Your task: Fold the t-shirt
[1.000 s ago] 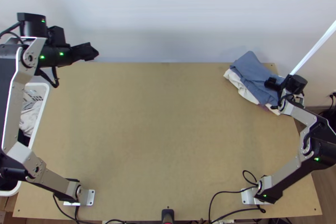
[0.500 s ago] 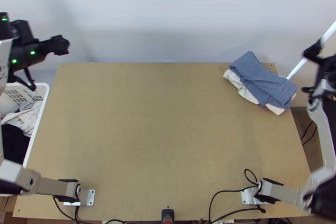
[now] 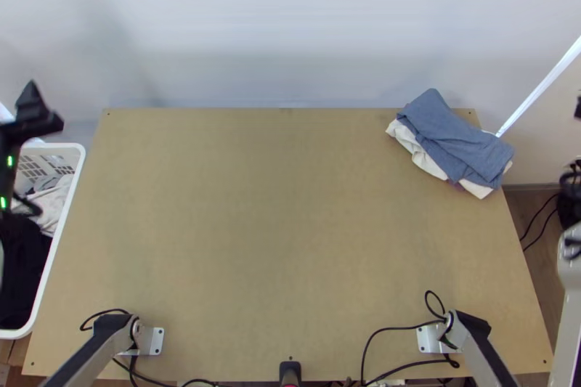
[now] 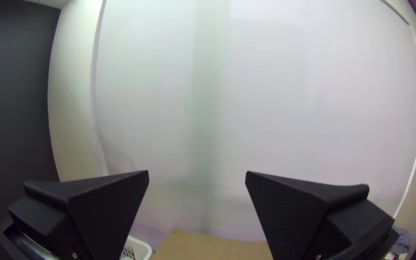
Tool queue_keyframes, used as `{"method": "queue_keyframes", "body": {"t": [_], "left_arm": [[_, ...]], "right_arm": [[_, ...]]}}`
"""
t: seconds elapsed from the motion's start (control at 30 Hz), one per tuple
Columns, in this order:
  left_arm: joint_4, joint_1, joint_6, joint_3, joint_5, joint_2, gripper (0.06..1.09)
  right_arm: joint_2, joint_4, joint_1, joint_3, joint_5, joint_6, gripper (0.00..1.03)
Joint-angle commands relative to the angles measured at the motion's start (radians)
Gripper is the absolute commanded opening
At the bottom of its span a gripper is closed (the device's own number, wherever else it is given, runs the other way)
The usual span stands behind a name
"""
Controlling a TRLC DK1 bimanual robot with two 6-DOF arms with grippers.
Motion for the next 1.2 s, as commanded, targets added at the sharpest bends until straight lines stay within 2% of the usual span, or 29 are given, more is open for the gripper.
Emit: {"method": "queue_keyframes", "body": {"t": [0.0,0.23,0.37,0.5,0.77,0.93,1.1,1.17], "left_arm": [[0.143,0.005,0.058,-0.156,-0.033,-0.132,1.03],[0.550,0.005,0.187,-0.552,-0.084,-0.396,1.03],[0.668,0.005,0.213,-0.742,-0.092,-0.514,1.03],[0.786,0.005,0.270,-0.991,-0.092,-0.632,1.03],[0.757,-0.010,0.250,-1.252,-0.088,-0.848,1.03],[0.672,-0.024,0.204,-1.317,-0.092,-0.896,1.03],[0.620,-0.027,0.155,-1.351,-0.087,-0.896,1.03],[0.590,-0.027,0.127,-1.374,-0.087,-0.896,1.03]], "right_arm": [[-0.089,0.048,0.026,-0.129,-0.027,-0.018,0.98],[-0.313,0.068,0.078,-0.419,-0.040,-0.040,0.98],[-0.462,0.066,0.112,-0.582,-0.040,-0.041,0.98],[-0.494,0.068,0.107,-0.694,-0.039,-0.041,0.98],[-0.569,0.068,0.116,-0.911,-0.039,-0.037,0.98],[-0.699,0.056,0.199,-1.048,-0.039,-0.070,0.98],[-0.879,-0.052,0.208,-1.145,-0.034,-0.083,0.98],[-0.876,-0.110,0.204,-1.149,-0.010,-0.078,0.98]]}}
